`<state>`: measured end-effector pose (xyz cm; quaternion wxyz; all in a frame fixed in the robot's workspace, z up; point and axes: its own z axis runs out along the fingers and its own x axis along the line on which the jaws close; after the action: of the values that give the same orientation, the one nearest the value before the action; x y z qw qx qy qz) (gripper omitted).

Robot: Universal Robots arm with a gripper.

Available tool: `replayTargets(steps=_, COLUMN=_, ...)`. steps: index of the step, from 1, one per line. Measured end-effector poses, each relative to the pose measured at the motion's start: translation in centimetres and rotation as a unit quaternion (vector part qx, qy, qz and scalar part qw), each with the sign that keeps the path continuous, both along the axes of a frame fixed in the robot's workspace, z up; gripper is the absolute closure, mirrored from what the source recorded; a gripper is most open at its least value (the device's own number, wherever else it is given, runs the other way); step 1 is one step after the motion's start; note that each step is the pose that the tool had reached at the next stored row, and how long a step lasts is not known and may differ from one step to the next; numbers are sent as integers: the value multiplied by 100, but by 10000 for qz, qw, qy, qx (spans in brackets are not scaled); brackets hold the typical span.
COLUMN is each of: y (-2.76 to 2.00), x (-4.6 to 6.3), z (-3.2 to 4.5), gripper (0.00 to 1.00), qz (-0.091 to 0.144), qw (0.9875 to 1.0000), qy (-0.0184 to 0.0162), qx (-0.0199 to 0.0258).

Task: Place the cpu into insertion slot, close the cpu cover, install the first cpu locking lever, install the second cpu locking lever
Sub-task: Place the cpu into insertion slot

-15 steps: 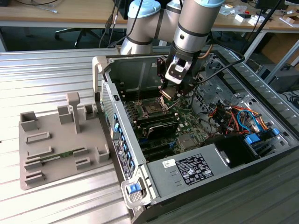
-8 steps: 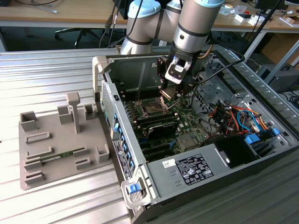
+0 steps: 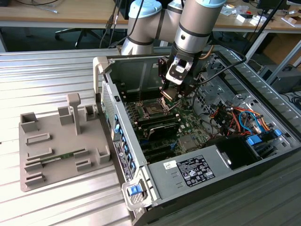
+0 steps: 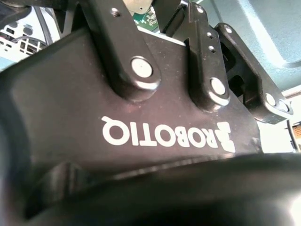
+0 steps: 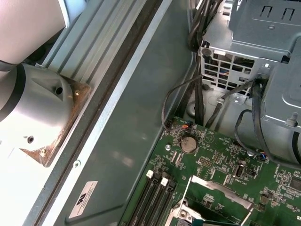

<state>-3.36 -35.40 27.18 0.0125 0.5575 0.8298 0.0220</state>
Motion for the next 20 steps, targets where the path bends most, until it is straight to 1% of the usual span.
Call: replayTargets(steps=20, y=0, x=0, z=-3, gripper=45, qz=-94, qw=10000, qy=0, qx=0)
